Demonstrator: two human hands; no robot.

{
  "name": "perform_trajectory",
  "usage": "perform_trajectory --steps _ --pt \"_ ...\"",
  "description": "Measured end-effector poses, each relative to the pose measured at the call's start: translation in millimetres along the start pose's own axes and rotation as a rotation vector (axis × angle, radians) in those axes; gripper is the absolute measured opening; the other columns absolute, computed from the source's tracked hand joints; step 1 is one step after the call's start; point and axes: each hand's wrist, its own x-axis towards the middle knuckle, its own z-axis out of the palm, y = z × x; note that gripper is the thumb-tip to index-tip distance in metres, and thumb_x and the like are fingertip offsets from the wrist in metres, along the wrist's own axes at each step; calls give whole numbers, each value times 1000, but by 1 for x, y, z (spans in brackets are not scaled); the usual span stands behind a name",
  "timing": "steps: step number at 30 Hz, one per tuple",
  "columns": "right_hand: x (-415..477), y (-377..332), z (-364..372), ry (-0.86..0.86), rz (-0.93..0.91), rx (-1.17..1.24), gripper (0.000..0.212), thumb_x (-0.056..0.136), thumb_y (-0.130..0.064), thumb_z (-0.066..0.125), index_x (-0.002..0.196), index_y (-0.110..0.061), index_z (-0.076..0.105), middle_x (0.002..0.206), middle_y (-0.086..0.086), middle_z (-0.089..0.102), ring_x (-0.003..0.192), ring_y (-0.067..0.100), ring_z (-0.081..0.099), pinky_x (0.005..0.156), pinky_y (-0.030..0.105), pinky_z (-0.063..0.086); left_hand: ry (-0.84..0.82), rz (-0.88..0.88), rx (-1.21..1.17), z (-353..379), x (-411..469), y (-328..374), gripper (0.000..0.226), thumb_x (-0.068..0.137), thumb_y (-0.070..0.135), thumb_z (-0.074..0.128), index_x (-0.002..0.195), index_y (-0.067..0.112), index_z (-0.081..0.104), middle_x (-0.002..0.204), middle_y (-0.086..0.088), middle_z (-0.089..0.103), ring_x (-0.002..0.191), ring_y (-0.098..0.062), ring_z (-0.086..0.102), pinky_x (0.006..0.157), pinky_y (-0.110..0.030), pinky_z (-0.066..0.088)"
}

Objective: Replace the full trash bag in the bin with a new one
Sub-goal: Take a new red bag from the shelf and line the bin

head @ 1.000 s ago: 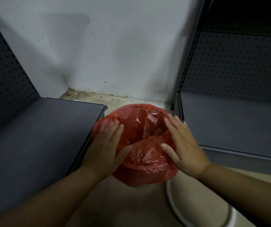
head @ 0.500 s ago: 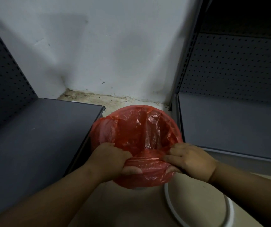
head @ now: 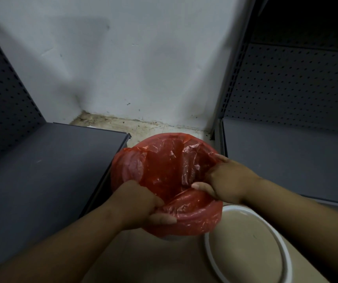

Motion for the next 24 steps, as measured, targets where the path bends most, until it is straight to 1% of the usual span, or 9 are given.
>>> perform_trajectory --steps 3,5,9,11,13,15,18,21,24 --pt "22 -15 -7 -56 -48 -38 71 93 -58 3 138 -27 48 148 -6 42 144 10 22 120 40 -7 10 14 -1 2 1 -3 86 64 83 1 92 30 62 86 7 67 79 -9 62 80 -26 42" --pt "40 -10 -5 -164 -33 -71 61 97 -53 8 143 -28 38 153 -8 34 147 11 13 120 42 -9 0 23 6 4 0 -4 87 64 83 -2 89 29 62 83 7 67 77 -9 62 80 -27 45" --pt "58 20 -2 -296 191 -158 58 97 -55 12 150 -32 18 158 -7 20 148 11 3 119 43 -12 15 15 31 8 -2 -7 89 66 82 -7 86 28 62 80 6 66 73 -9 62 76 -26 45" --pt "59 22 0 -313 215 -149 60 96 -57 11 150 -31 19 158 -8 20 148 10 2 119 43 -13 19 4 44 9 1 -7 91 67 82 -8 85 28 62 79 7 66 72 -9 62 77 -28 46" --pt "55 12 -1 -234 216 -16 62 96 -58 10 145 -29 34 154 -8 31 148 12 9 119 44 -10 31 -21 23 8 2 -6 93 67 83 -8 90 29 63 82 8 67 76 -8 62 85 -30 46" --pt "46 2 -1 14 255 131 57 98 -54 15 140 -28 44 152 -6 36 146 16 17 120 44 -3 131 -80 -66 8 -2 -6 98 65 85 -11 107 35 63 105 12 67 101 -5 58 103 -32 33" --pt "27 -11 3 392 476 390 52 100 -47 24 145 -23 36 157 1 25 146 21 16 120 41 6 436 -338 -279 12 -5 -8 101 65 85 -9 135 36 43 150 8 34 142 -11 20 116 -39 8" --pt "18 -26 14 383 642 740 58 100 -46 24 151 -19 20 161 6 10 148 22 5 119 36 6 597 -596 -561 21 2 -5 89 70 75 3 146 32 20 159 6 6 145 -11 -5 117 -39 2" --pt "19 -35 27 399 670 792 60 101 -44 26 152 -14 15 161 6 5 148 20 2 119 32 5 614 -668 -642 24 7 1 79 79 67 11 149 29 9 160 4 -3 145 -14 -11 117 -42 3"
